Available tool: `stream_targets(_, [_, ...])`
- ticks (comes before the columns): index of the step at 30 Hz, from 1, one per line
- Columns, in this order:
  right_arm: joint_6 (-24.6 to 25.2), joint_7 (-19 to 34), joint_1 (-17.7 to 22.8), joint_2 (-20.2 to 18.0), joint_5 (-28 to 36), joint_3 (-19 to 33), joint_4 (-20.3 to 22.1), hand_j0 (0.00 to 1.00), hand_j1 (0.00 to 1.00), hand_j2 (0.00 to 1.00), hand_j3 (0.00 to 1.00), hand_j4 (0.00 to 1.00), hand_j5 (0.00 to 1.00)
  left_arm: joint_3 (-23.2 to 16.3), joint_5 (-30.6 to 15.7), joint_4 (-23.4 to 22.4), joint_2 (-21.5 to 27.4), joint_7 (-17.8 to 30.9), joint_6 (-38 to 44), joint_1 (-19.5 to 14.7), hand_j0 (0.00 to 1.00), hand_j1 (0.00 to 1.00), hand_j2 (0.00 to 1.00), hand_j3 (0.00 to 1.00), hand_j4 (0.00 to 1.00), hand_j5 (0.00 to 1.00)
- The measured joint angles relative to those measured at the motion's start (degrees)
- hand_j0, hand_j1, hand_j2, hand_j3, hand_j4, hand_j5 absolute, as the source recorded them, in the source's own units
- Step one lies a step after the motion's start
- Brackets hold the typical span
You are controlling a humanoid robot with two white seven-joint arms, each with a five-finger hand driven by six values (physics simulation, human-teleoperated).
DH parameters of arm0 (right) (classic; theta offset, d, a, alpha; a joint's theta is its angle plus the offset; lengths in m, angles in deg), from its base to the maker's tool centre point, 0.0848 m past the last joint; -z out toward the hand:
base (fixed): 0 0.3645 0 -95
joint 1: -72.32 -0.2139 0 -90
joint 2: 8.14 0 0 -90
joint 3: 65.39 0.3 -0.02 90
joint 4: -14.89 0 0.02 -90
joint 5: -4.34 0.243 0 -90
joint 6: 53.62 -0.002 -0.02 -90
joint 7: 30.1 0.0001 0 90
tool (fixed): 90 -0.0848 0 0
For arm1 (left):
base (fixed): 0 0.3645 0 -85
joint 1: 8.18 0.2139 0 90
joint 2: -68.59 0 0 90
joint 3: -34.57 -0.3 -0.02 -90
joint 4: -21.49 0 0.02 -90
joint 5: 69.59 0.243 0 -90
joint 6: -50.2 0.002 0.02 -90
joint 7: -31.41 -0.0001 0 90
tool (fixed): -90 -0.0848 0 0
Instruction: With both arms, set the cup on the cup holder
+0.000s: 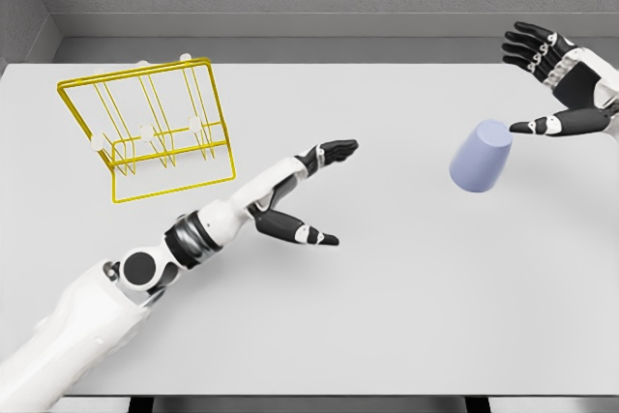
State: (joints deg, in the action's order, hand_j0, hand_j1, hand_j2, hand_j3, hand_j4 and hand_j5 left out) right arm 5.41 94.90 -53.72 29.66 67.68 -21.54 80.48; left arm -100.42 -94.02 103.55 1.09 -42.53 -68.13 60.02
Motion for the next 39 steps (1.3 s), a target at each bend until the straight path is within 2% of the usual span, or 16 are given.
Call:
stream_targets(6, [-0.1, 0.0, 0.3, 0.0, 0.0, 0.5, -0.6, 1.0, 1.0, 1.0, 1.0, 1.0, 1.0, 0.0, -2.0, -0.2, -0.2, -0.1, 0.5, 0.4, 1.0, 1.0, 1.0, 1.0, 1.0, 1.0])
stream_targets(11, [-0.1, 0.0, 0.4, 0.6, -0.1, 0.7, -5.1, 1.0, 1.0, 1.0, 1.0, 1.0, 1.0, -0.4, -3.3, 0.2, -0.4, -2.6, 0.6, 1.4, 1.0, 1.0, 1.0, 1.0, 1.0, 1.0])
stream_targets(13, [-0.1, 0.0, 1.8, 1.0, -0.1, 0.7, -7.1, 1.0, 1.0, 1.0, 1.0, 1.0, 1.0, -0.5, -4.0, 0.3, -0.4, -3.6, 0.7, 1.6, 1.0, 1.0, 1.0, 1.0, 1.0, 1.0])
stream_targets(17, [0.0, 0.0, 3.8, 2.0, -0.2, 0.7, -9.8, 1.0, 1.0, 1.0, 1.0, 1.0, 1.0, -0.5, -2.5, -1.0, -1.1, -4.6, 2.0, 1.1, 1.0, 1.0, 1.0, 1.0, 1.0, 1.0])
stream_targets(20, [0.1, 0.0, 4.8, 2.7, -0.2, 0.7, -11.0, 1.0, 1.0, 1.0, 1.0, 1.0, 1.0, -0.3, 0.8, -2.3, -1.7, -4.9, 2.5, 1.1, 1.0, 1.0, 1.0, 1.0, 1.0, 1.0])
stream_targets(26, [0.0, 0.0, 7.8, 3.8, -0.2, 0.6, -11.9, 1.0, 1.0, 1.0, 1.0, 1.0, 1.0, 0.6, 3.1, -5.4, -2.8, -5.0, 3.3, 1.0, 1.0, 1.0, 1.0, 1.0, 1.0, 1.0])
stream_targets(30, [0.0, 0.0, 7.8, 4.9, -0.2, 0.6, -12.1, 1.0, 1.0, 1.0, 1.0, 1.0, 1.0, 2.0, 2.8, -5.7, -2.4, -4.7, 3.5, 1.1, 1.0, 1.0, 1.0, 1.0, 1.0, 1.0])
stream_targets(39, [0.0, 0.0, 8.3, 7.1, -0.3, 0.5, -12.9, 1.0, 1.0, 1.0, 1.0, 1.0, 1.0, 1.7, 2.4, -6.4, -2.2, -4.6, 3.9, 1.0, 1.0, 1.0, 1.0, 1.0, 1.0, 1.0])
